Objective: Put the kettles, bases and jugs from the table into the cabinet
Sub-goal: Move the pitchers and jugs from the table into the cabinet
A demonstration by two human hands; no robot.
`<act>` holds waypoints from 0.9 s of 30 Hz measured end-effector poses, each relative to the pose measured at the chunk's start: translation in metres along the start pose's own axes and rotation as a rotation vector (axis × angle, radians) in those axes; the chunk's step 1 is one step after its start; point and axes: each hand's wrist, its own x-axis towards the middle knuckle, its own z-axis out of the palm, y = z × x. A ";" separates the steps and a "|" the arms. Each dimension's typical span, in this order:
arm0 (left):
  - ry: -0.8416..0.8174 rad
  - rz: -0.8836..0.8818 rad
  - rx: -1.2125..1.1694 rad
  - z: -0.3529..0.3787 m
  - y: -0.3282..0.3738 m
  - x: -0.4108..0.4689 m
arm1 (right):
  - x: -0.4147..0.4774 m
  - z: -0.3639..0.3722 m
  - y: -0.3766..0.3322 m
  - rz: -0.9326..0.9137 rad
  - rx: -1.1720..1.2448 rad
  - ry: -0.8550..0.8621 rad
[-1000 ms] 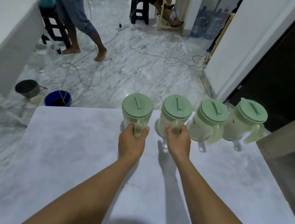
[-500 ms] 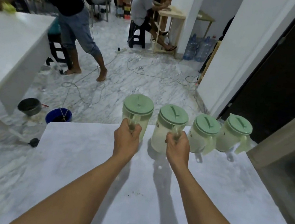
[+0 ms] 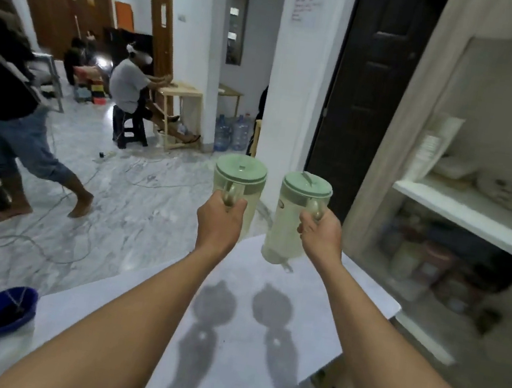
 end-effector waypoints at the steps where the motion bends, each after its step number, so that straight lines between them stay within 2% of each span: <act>1: -0.019 0.026 -0.006 0.000 0.009 -0.004 | -0.006 -0.013 -0.006 0.008 0.002 0.040; 8: -0.175 0.189 -0.123 0.025 0.099 -0.054 | -0.058 -0.137 -0.046 0.003 -0.032 0.280; 13: -0.296 0.268 -0.170 0.050 0.156 -0.108 | -0.099 -0.230 -0.054 0.013 -0.066 0.392; 27: -0.635 0.254 -0.347 0.115 0.267 -0.319 | -0.255 -0.460 -0.061 0.075 -0.180 0.653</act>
